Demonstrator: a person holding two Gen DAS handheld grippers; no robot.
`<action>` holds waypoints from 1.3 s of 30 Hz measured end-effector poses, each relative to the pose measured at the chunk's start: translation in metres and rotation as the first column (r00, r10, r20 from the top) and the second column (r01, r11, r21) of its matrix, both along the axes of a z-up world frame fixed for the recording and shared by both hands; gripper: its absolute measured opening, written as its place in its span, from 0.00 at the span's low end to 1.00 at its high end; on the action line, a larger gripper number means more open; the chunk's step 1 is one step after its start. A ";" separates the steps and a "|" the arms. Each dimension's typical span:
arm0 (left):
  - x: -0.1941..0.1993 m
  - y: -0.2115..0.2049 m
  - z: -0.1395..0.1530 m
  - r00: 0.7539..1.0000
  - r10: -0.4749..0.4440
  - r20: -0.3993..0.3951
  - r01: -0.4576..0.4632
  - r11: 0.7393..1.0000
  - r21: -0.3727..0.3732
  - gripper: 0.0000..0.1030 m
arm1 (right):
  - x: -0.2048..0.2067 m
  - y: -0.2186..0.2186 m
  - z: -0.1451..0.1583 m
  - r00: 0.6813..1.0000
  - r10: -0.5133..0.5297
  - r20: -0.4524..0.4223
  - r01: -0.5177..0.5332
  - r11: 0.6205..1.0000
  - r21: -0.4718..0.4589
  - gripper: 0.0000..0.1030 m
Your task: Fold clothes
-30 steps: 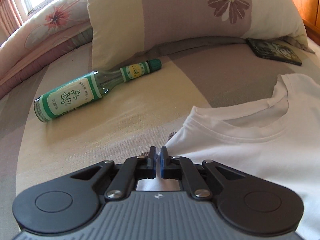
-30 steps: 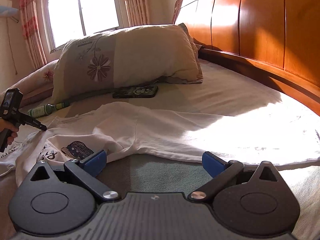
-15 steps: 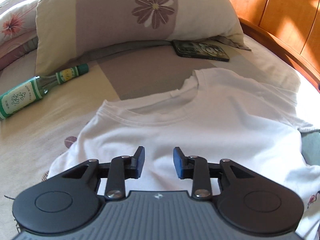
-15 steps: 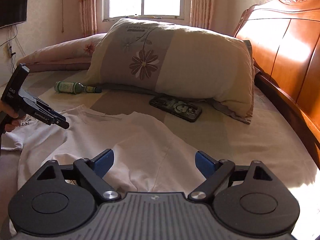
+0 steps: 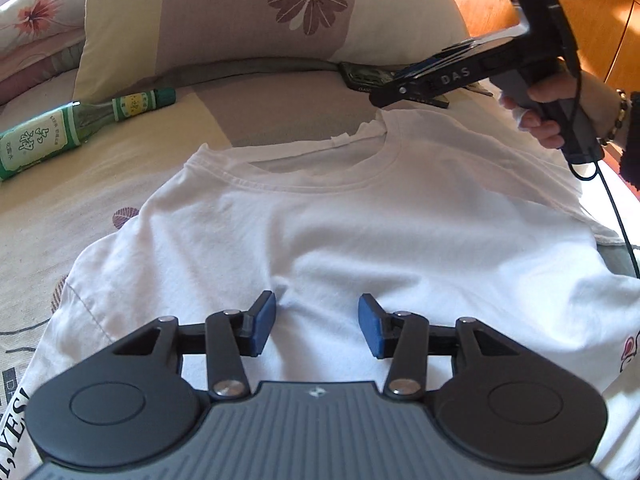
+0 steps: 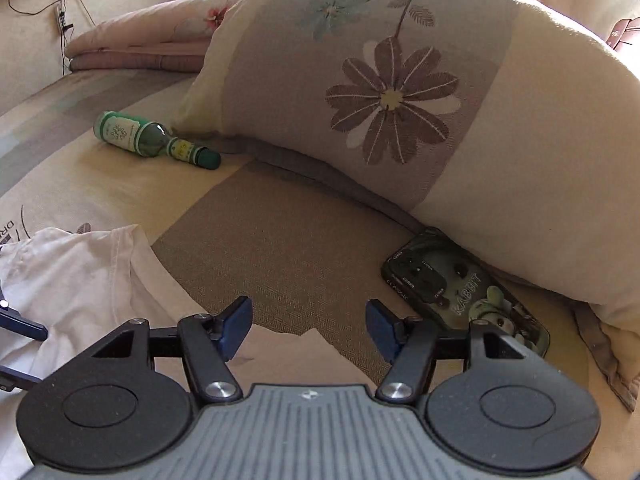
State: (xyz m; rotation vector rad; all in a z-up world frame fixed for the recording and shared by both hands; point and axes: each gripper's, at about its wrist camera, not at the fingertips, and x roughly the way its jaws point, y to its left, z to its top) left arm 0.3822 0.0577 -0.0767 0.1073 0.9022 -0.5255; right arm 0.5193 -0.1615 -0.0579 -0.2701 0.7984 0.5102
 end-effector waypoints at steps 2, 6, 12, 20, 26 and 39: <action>-0.002 0.002 -0.001 1.000 -0.001 0.008 0.001 1.000 -0.007 0.45 | 0.006 -0.001 -0.010 0.999 0.002 -0.039 -0.002 1.000 -0.004 0.68; -0.005 0.001 -0.003 0.999 -0.004 0.033 0.004 1.000 -0.001 0.46 | 0.000 -0.007 -0.028 0.997 0.003 -0.077 -0.007 0.999 -0.053 0.68; -0.003 0.002 -0.001 0.999 0.015 0.036 -0.015 1.000 -0.002 0.46 | -0.012 0.003 -0.020 0.996 -0.068 0.063 0.076 0.989 -0.131 0.16; 0.003 0.036 0.015 0.993 0.097 0.072 -0.095 0.995 -0.036 0.45 | -0.041 -0.002 0.017 0.994 -0.099 -0.037 0.098 0.995 -0.031 0.69; 0.028 0.051 -0.003 0.979 0.183 0.090 -0.186 0.982 0.028 0.49 | -0.026 -0.006 -0.029 0.965 -0.220 -0.145 0.212 0.975 -0.066 0.87; -0.014 0.128 0.066 0.954 0.299 0.034 -0.301 0.953 0.042 0.50 | -0.091 -0.051 0.038 0.953 -0.276 -0.125 0.291 0.948 0.130 0.90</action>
